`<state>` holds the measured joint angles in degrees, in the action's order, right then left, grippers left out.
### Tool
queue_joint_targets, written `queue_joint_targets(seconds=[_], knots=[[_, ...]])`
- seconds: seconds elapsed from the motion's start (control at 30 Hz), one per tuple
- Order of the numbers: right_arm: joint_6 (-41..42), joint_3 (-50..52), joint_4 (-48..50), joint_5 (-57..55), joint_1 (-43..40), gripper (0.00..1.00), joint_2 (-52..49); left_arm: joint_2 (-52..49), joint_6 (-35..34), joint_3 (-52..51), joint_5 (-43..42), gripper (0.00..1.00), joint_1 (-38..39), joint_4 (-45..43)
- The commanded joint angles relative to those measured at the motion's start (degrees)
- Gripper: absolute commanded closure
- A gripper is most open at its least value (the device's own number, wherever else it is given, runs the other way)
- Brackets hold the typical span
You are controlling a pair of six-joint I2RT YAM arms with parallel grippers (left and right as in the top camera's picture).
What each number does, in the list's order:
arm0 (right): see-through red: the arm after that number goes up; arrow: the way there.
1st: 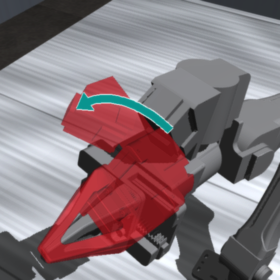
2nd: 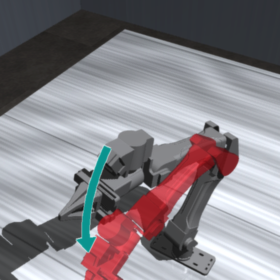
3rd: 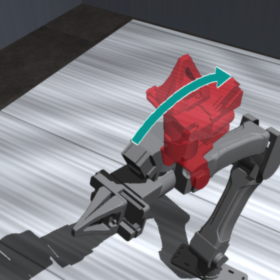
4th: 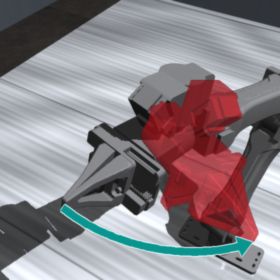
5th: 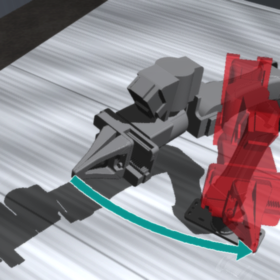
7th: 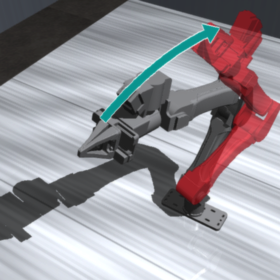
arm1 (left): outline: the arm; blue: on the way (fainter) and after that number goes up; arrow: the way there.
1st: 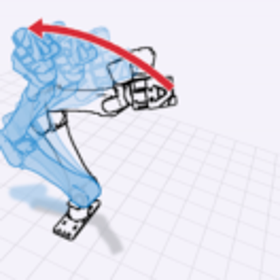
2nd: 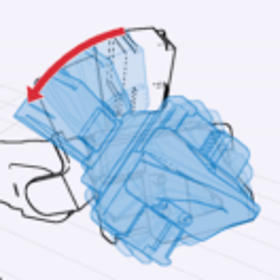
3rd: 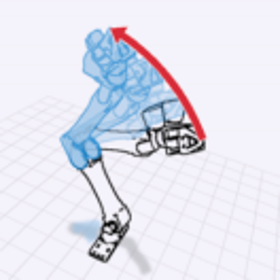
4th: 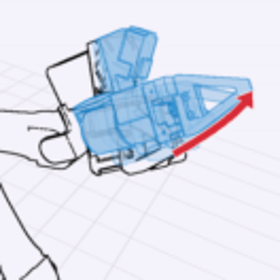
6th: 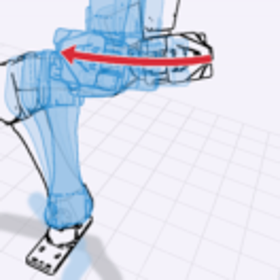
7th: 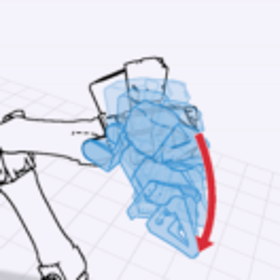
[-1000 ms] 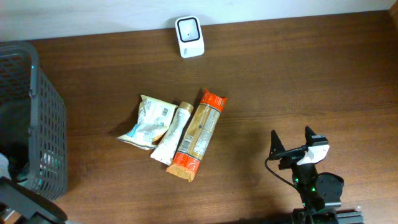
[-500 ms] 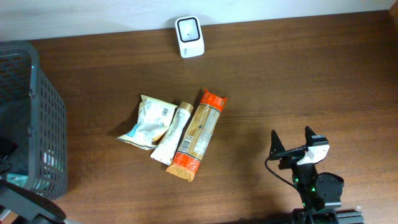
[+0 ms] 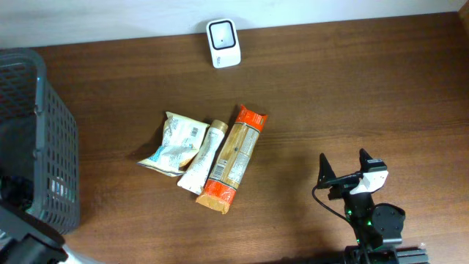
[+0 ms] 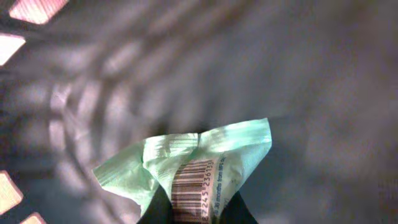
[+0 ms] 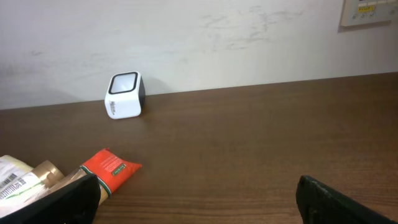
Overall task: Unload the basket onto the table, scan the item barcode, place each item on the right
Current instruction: 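Lift the light-blue pouch from the basket onto the table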
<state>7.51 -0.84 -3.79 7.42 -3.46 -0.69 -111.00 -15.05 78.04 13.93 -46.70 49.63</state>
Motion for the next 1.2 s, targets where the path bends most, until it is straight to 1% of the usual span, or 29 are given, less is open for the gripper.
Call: queue_joint_targets(seconds=[0.0, 0.07, 0.13, 0.17, 0.2, 0.23, 0.33, 0.4, 0.43, 0.5, 0.6, 0.67, 0.7, 0.73, 0.77, 0.8, 0.83, 0.87, 0.9, 0.93, 0.97, 1.0, 1.03, 1.07, 1.1, 1.13, 1.17], knots=[[0.0, 0.5, 0.0, 0.3, -0.3, 0.01, 0.3, -1.7, -0.3, 18.0, -2.6, 1.0, -0.2, 10.1], [0.0, 0.5, 0.0, 0.3, -0.3, 0.01, 0.3, -1.7, 5.0, 41.0, -12.0, 1.0, 1.9, 19.0], [0.0, 0.5, 0.0, 0.3, -0.3, 0.01, 0.3, -1.7, 5.9, 60.2, -17.9, 1.0, 6.7, 25.9], [0.0, 0.5, 0.0, 0.3, -0.3, 0.01, 0.3, -1.7, 6.0, 68.0, -20.0, 1.0, 10.3, 28.9], [0.0, 0.5, 0.0, 0.3, -0.3, 0.01, 0.3, -1.7, 6.4, 71.9, -20.4, 1.0, 13.7, 30.5], [0.0, 0.5, 0.0, 0.3, -0.3, 0.01, 0.3, -1.7, 8.9, 75.0, -20.4, 1.0, 21.3, 32.9], [0.0, 0.5, 0.0, 0.3, -0.3, 0.01, 0.3, -4.1, 8.9, 72.5, -20.4, 1.0, 34.2, 39.9], [0.0, 0.5, 0.0, 0.3, -0.3, 0.01, 0.3, -7.4, 8.9, 66.8, -20.3, 1.0, 43.1, 41.6], [0.0, 0.5, 0.0, 0.3, -0.3, 0.01, 0.3, -8.7, 8.9, 62.8, -20.3, 1.0, 46.6, 40.3], [0.0, 0.5, 0.0, 0.3, -0.3, 0.01, 0.3, -12.0, 8.1, 52.2, -20.9, 1.0, 53.7, 34.8], [0.0, 0.5, 0.0, 0.3, -0.3, 0.01, 0.3, -14.3, 7.0, 38.7, -22.1, 1.0, 60.8, 26.3], [0.0, 0.5, 0.0, 0.3, -0.3, 0.01, 0.3, -14.6, 6.8, 33.0, -22.0, 1.0, 65.0, 22.6], [0.0, 0.5, 0.0, 0.3, -0.3, 0.01, 0.3, -14.6, 6.8, 32.2, -21.9, 1.0, 66.1, 22.3], [0.0, 0.5, 0.0, 0.3, -0.3, 0.01, 0.3, -14.6, 6.8, 31.6, -21.7, 0.75, 67.0, 22.5], [0.0, 0.5, 0.0, 0.3, -0.3, 0.01, 0.3, -14.6, 6.8, 31.6, -21.7, 0.51, 67.3, 22.9], [0.0, 0.5, 0.0, 0.3, -0.3, 0.01, 0.3, -14.6, 6.8, 31.6, -21.6, 0.04, 67.3, 23.1], [0.0, 0.5, 0.0, 0.3, -0.3, 0.01, 0.3, -14.6, 6.8, 32.3, -21.6, 0.01, 66.8, 23.3], [0.0, 0.5, 0.0, 0.3, -0.3, 0.01, 0.3, -14.1, 6.7, 36.0, -20.6, 0.01, 65.6, 26.0], [0.0, 0.5, 0.0, 0.3, -0.3, 0.01, 0.3, -12.6, 6.7, 43.1, -16.8, 0.01, 63.8, 30.2], [0.0, 0.5, 0.0, 0.3, -0.3, 0.01, 0.3, -10.2, 6.7, 53.2, -13.0, 0.01, 61.2, 34.2], [0.0, 0.5, 0.0, 0.3, -0.3, 0.02, 0.3, -8.9, 6.7, 59.7, -11.0, 0.01, 59.4, 36.5], [0.0, 0.5, 0.0, 0.3, -0.3, 0.01, 0.3, -6.7, 6.8, 69.2, -8.9, 0.01, 55.5, 39.4], [0.0, 0.5, 0.0, 0.3, -0.3, 0.01, 0.3, -4.9, 6.8, 76.3, -7.8, 0.01, 51.0, 41.6], [0.0, 0.5, 0.0, 0.3, -0.3, 0.01, 0.3, -3.6, 6.7, 80.8, -8.1, 0.01, 45.7, 43.2], [0.0, 0.5, 0.0, 0.3, -0.3, 0.01, 0.3, -2.2, 5.4, 83.6, -8.9, 0.01, 37.2, 45.5], [0.0, 0.5, 0.0, 0.3, -0.3, 0.01, 0.3, -1.8, 5.5, 83.6, -12.5, 0.01, 29.6, 47.1], [0.0, 0.5, 0.0, 0.3, -0.3, 0.01, 0.3, -1.8, 5.8, 81.4, -18.6, 0.01, 21.1, 47.1]])
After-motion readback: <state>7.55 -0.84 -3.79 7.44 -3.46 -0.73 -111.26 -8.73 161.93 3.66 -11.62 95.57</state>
